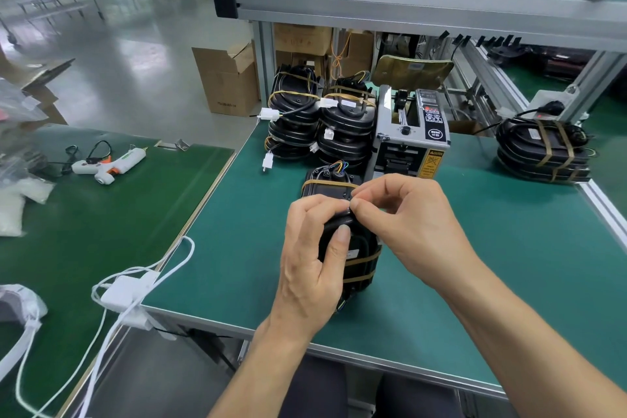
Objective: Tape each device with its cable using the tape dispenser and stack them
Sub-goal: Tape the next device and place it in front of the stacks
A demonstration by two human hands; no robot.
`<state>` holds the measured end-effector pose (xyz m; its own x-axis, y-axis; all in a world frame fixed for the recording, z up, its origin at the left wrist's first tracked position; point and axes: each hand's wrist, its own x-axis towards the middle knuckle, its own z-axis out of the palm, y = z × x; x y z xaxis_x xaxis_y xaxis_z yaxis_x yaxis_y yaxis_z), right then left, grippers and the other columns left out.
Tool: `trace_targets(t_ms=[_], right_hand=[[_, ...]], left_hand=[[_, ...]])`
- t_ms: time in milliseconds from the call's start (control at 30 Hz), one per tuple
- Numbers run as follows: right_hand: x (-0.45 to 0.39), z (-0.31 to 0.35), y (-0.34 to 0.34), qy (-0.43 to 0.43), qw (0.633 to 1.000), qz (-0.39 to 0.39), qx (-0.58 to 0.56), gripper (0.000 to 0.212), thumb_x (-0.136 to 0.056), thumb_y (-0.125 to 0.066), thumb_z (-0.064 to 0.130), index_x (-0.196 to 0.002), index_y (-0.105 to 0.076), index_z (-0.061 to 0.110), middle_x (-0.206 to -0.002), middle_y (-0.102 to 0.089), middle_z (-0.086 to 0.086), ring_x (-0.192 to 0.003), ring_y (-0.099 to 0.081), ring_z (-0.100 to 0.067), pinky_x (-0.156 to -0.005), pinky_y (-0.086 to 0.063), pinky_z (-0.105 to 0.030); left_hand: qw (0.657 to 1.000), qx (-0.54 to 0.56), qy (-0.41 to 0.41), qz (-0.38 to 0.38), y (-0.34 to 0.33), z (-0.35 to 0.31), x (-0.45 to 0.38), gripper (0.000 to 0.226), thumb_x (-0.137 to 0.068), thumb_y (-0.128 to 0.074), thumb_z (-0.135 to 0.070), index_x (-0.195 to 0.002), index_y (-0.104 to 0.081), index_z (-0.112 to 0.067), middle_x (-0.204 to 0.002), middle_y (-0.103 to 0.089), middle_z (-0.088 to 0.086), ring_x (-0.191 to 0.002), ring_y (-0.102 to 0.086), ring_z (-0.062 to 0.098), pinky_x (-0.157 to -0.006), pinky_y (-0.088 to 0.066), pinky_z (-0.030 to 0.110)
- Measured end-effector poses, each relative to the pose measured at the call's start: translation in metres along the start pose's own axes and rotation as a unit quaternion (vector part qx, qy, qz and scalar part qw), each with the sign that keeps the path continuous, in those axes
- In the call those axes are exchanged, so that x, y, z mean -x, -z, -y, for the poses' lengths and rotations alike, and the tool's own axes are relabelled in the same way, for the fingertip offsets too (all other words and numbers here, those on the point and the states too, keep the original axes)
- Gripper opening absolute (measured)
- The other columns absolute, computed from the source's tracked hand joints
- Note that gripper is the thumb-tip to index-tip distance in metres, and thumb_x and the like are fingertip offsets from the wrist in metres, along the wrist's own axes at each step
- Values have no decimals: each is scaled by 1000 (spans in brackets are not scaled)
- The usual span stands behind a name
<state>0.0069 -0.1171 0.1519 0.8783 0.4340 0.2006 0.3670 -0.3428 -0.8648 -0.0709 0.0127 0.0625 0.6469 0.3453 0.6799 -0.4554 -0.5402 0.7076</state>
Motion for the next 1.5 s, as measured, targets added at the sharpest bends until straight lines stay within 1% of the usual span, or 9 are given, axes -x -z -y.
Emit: trace_targets(t_ms=[233, 433, 633, 833, 933, 1000, 1100, 1267, 1500], right_hand=[[1, -7, -6, -37, 997, -18, -60, 8, -87, -80, 21, -83, -74, 25, -81, -74, 15, -75, -65, 2, -69, -47, -20], [-2, -8, -12, -116, 976, 5, -184, 10, -89, -76, 11, -87, -75, 21, -76, -72, 10, -66, -61, -1, -56, -44, -11], [-2, -7, -13, -116, 972, 20, -204, 7, -92, -76, 12, -92, -77, 19, -84, -74, 2, -79, -65, -8, -78, -54, -24], [4, -10, -23, -111, 969, -3, -221, 16, -98, -66, 10, -95, -76, 22, -89, -76, -1, -82, -65, -8, -80, -53, -26], [4, -14, -17, -124, 951, -1, -284, 20, -103, -58, 11, -103, -76, 21, -99, -76, -5, -88, -67, -9, -83, -53, -28], [5, -16, -13, -116, 946, 18, -302, 20, -104, -58, 13, -107, -76, 21, -102, -76, -1, -92, -68, -8, -82, -52, -23], [7, -19, -11, -78, 956, 24, -282, 17, -102, -62, 12, -108, -75, 21, -102, -77, 3, -95, -68, -5, -81, -52, -17], [8, -19, -19, -58, 966, -2, -252, 10, -95, -74, 15, -104, -76, 19, -94, -77, 4, -87, -69, -4, -76, -52, -14], [8, -24, -24, -44, 972, 2, -232, 9, -97, -71, 16, -97, -75, 24, -90, -74, 9, -85, -65, -4, -78, -51, -17]], left_hand=[[1000, -26, 0, 0, 2, -3, -1, 26, -105, -55, -13, -127, -66, -2, -126, -59, 11, -125, -57, 17, -108, -43, 23], [999, -50, -14, -2, 3, -3, -3, 28, -105, -56, -13, -124, -68, 2, -124, -59, 12, -120, -59, 18, -105, -45, 25], [999, -48, -11, -5, 2, -5, -3, 28, -105, -55, -14, -125, -68, 2, -124, -60, 12, -120, -59, 18, -105, -46, 26], [999, -45, -12, -7, 1, -3, -1, 27, -105, -55, -15, -126, -67, -1, -125, -60, 11, -122, -58, 15, -106, -44, 23], [1000, -16, 5, -9, -1, -1, 3, 32, -106, -55, -19, -137, -57, -10, -129, -59, 7, -124, -59, 21, -107, -45, 26], [999, 17, 36, -14, -1, -1, 4, 40, -106, -55, -24, -145, -45, -21, -132, -60, 6, -125, -60, 26, -108, -47, 31], [998, 35, 54, -16, -1, -1, 4, 42, -106, -56, -27, -144, -41, -27, -131, -60, 5, -126, -59, 25, -108, -47, 30], [999, 14, 32, -10, -1, 0, 6, 35, -107, -55, -24, -141, -47, -20, -133, -59, 4, -124, -61, 27, -107, -48, 31], [999, 23, 45, -11, -1, -2, 5, 34, -107, -56, -26, -139, -50, -17, -132, -60, 2, -123, -62, 27, -105, -51, 33]])
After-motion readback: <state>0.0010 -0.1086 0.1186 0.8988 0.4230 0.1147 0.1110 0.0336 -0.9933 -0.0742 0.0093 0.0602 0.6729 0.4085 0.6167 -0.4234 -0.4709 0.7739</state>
